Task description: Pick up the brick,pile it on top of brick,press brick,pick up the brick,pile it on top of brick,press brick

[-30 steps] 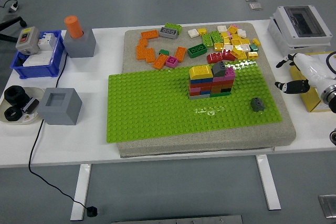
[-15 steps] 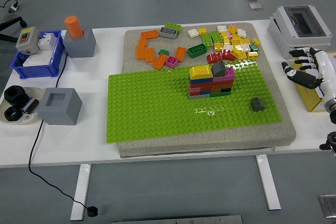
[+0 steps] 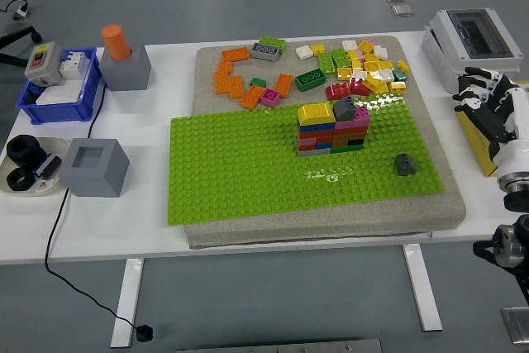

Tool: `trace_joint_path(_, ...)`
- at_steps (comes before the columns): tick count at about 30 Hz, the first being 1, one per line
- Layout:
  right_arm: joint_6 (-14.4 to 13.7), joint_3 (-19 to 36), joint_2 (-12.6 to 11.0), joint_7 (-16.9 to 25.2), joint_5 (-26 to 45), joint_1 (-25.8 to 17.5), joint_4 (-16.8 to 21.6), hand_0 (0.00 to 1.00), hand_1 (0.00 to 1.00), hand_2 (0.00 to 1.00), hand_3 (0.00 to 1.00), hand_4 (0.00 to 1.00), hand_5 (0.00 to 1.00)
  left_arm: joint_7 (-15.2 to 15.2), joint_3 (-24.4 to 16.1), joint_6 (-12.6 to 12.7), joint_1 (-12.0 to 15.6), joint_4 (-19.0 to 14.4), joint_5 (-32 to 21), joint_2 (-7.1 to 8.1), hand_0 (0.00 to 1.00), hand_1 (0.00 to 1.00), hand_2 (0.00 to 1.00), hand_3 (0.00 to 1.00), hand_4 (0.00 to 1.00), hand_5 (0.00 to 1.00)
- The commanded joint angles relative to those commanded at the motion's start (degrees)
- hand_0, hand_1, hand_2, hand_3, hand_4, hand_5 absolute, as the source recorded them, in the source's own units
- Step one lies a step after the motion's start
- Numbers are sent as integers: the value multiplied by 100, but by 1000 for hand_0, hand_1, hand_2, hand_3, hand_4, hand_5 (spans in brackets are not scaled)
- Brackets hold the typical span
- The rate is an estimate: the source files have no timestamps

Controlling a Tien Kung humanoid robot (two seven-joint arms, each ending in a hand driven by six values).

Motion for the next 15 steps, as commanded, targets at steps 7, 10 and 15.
trace_joint_path(7,46,-254,35,205,1161,-17,-173,388,416,587,576,623,303,9,38,23,119,0,-146,-6,630,585,550,584,571,289)
trace_joint_path(10,45,-273,29,204,1366,-23,-176,388,416,587,576,623,303,10,68,33,189,0,-238,-35,630,585,550,584,571,289)
trace_joint_path(15,19,-221,-3,151,1238,-23,-138,388,415,587,574,620,305,-2,118,51,310,0,-386,-57,630,586,550,584,572,289)
